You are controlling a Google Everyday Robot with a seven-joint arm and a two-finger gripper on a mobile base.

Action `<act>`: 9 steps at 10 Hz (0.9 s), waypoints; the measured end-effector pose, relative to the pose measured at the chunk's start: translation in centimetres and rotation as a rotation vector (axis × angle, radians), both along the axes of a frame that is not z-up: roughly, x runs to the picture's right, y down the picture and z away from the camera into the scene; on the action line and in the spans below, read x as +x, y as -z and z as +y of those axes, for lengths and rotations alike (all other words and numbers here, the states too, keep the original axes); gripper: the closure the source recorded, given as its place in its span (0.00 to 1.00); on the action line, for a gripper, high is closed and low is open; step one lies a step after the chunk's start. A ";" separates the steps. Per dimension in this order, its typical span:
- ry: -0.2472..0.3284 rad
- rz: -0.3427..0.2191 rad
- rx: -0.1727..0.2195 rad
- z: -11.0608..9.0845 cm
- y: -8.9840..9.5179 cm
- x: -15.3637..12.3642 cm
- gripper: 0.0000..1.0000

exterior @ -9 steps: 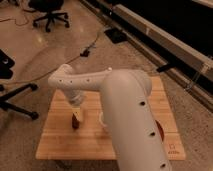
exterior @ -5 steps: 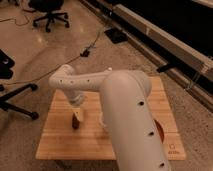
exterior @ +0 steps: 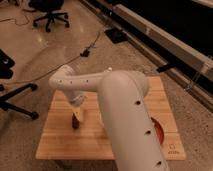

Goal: Place the pepper in the ceramic bowl

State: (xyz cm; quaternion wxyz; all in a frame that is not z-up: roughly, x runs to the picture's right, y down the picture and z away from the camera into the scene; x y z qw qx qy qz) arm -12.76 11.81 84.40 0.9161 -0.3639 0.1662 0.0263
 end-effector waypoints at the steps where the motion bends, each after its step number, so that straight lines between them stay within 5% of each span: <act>1: 0.002 -0.002 0.000 0.0 -0.1 0.0 0.20; 9: -0.007 0.003 0.006 0.4 -0.7 0.0 0.20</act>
